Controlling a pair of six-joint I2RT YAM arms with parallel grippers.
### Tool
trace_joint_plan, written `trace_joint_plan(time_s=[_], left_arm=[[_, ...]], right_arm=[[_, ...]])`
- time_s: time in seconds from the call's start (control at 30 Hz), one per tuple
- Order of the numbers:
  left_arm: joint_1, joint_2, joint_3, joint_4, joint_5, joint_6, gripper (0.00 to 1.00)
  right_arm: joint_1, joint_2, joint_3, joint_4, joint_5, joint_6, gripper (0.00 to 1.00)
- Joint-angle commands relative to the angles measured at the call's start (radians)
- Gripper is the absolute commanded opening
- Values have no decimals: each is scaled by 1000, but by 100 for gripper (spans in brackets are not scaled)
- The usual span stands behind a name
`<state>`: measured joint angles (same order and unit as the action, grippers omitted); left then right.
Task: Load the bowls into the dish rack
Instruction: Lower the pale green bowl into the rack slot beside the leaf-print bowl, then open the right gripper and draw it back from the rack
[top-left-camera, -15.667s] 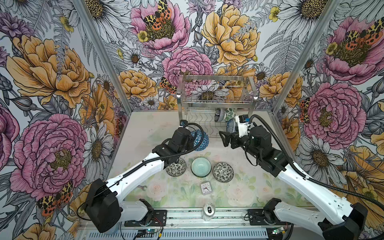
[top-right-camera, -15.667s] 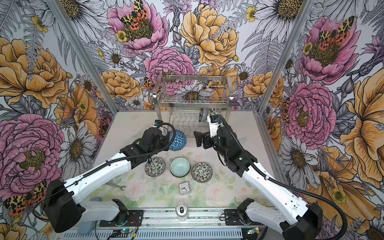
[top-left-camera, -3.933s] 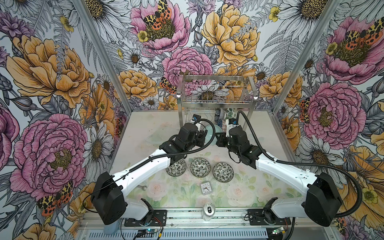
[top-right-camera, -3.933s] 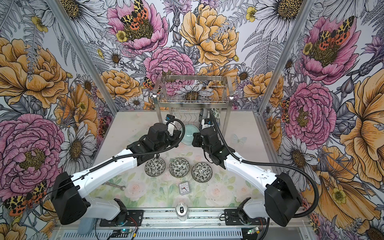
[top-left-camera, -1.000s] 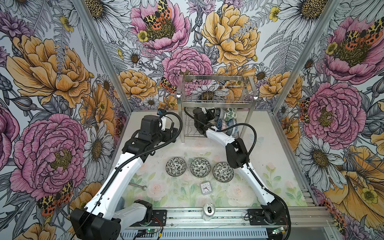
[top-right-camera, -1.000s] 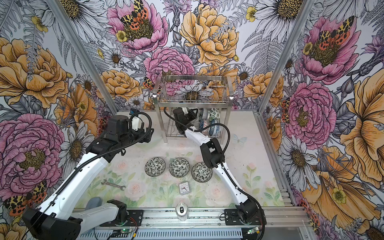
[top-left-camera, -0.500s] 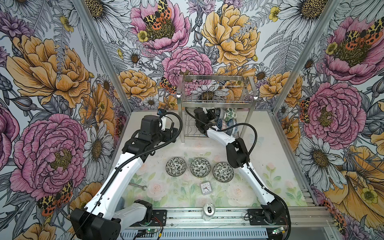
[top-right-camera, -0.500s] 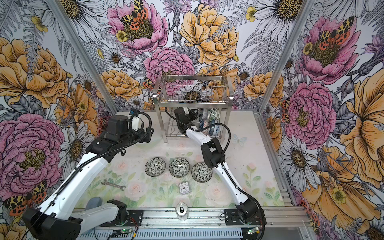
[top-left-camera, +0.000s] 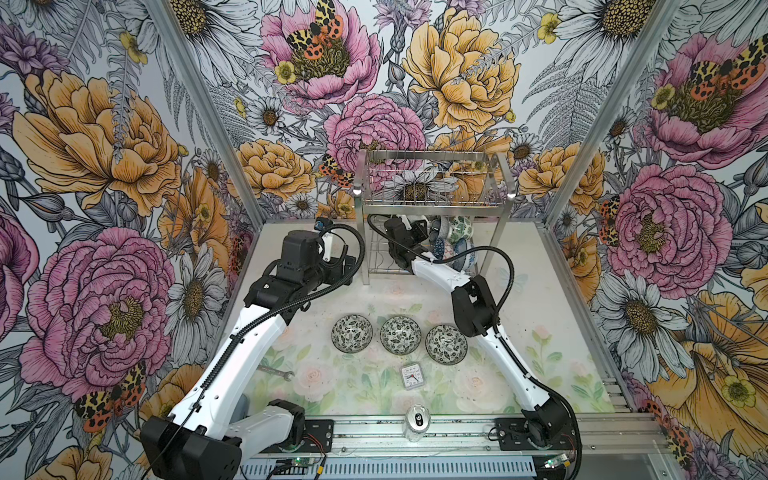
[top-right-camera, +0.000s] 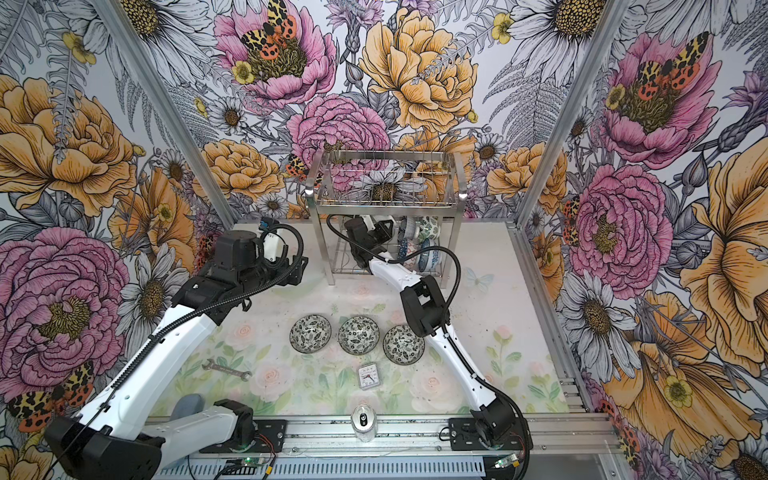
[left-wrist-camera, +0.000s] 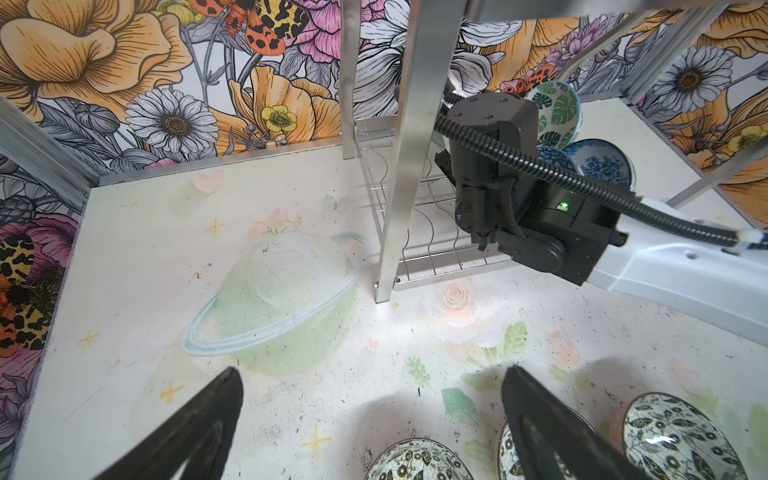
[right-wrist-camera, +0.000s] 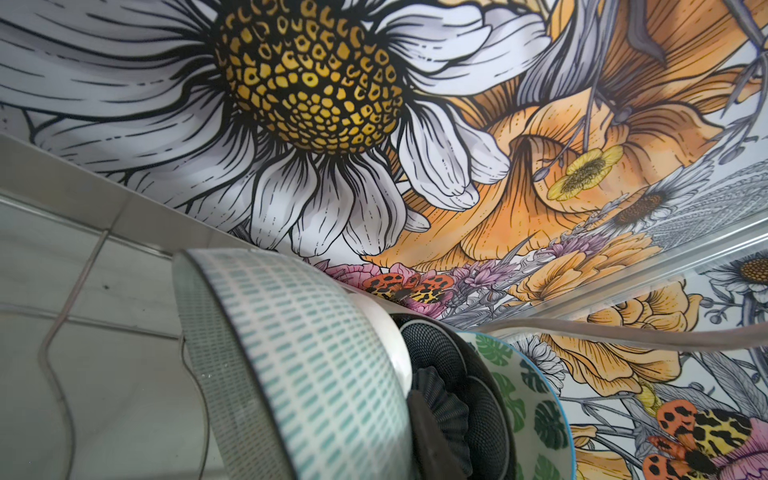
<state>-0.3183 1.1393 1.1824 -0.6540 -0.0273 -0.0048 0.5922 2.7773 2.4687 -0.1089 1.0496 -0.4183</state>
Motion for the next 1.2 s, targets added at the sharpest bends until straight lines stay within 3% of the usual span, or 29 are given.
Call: trace_joint_plan(time_s=[0.0,0.33,0.67,0.9,1.17], left_arm=[[8,-4,-13,19,30,-22,98],[8,2,-13,20,37,-21,99],[9,11,-14,20,40,-22,99],[5,17,-13,19,40,-20,99],[1,20,-17,19,32,-14,99]], right_arm=[[2,-42,-19,-43,-44,28,28],[-6,-73,-57,-55,-54,56,35],[-6,-125,-107,-58,-60,62,53],[4,-241,-218,-58,-89,69,77],[17,-444,-440,-58,-183,116,97]])
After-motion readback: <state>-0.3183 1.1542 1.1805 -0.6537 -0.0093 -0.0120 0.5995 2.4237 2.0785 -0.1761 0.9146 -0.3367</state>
